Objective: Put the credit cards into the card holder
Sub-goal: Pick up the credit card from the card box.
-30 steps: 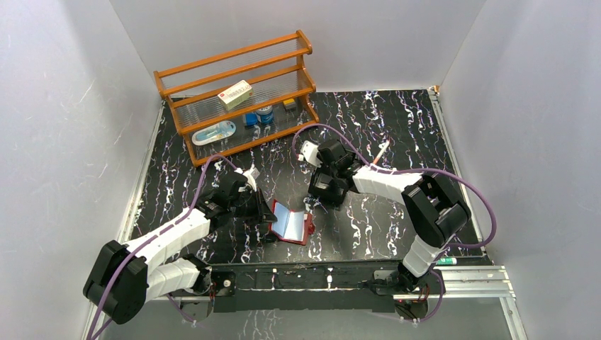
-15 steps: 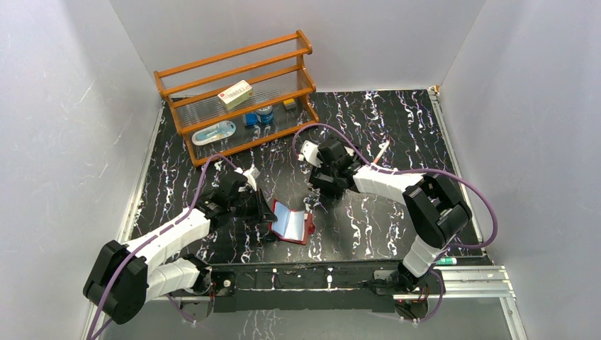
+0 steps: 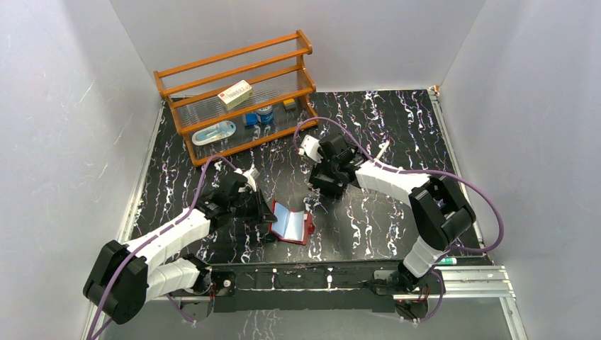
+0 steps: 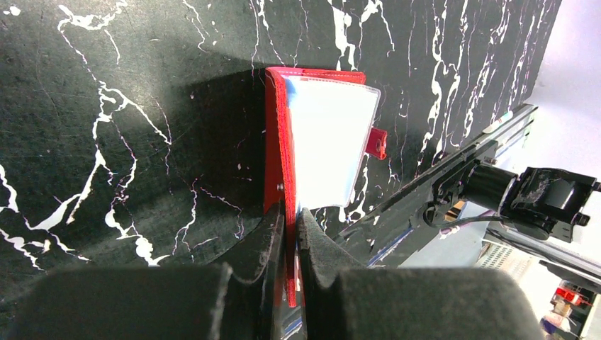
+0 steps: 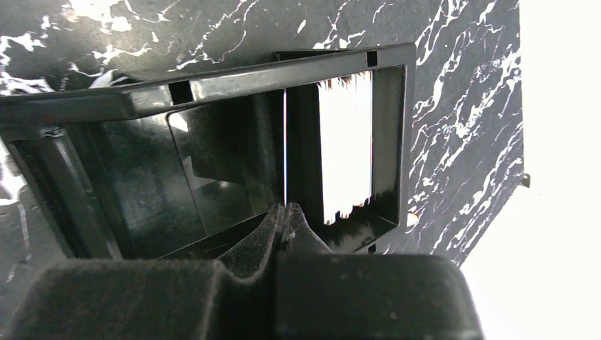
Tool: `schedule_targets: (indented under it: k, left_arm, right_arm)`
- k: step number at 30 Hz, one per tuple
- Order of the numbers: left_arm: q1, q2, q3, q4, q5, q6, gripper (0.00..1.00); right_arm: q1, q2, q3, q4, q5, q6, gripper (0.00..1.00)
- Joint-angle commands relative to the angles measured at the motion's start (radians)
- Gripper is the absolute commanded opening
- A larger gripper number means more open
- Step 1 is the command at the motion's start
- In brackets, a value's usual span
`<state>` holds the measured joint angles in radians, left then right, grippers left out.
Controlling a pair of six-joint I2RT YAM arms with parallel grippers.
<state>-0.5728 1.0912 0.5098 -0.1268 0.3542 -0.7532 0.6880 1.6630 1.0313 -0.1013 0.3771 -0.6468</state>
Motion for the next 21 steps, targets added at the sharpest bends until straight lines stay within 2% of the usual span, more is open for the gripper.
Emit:
schedule_targets:
  k: [1, 8, 13, 17, 21]
  left_arm:
    - [-0.004, -0.01, -0.002, -0.008, -0.013, -0.018, 0.0]
    - [-0.005, 0.004, 0.005, -0.133, -0.196, -0.123, 0.0]
    - [-0.002, 0.027, -0.025, -0.058, -0.138, -0.207, 0.0]
    - [0.0, 0.042, -0.063, 0.035, -0.082, -0.271, 0.0]
    - [0.002, 0.053, -0.08, 0.052, -0.071, -0.299, 0.0]
  right_arm:
    - [-0.003, -0.078, 0.08, -0.092, -0.069, 0.081, 0.0]
    - [-0.004, -0.139, 0.146, -0.27, -0.134, 0.264, 0.0]
    - [-0.001, -0.205, 0.166, -0.334, -0.181, 0.438, 0.0]
    - [0.016, -0.291, 0.152, -0.319, -0.224, 0.607, 0.0]
    - [0.024, -0.361, 0.157, -0.31, -0.269, 0.818, 0.0]
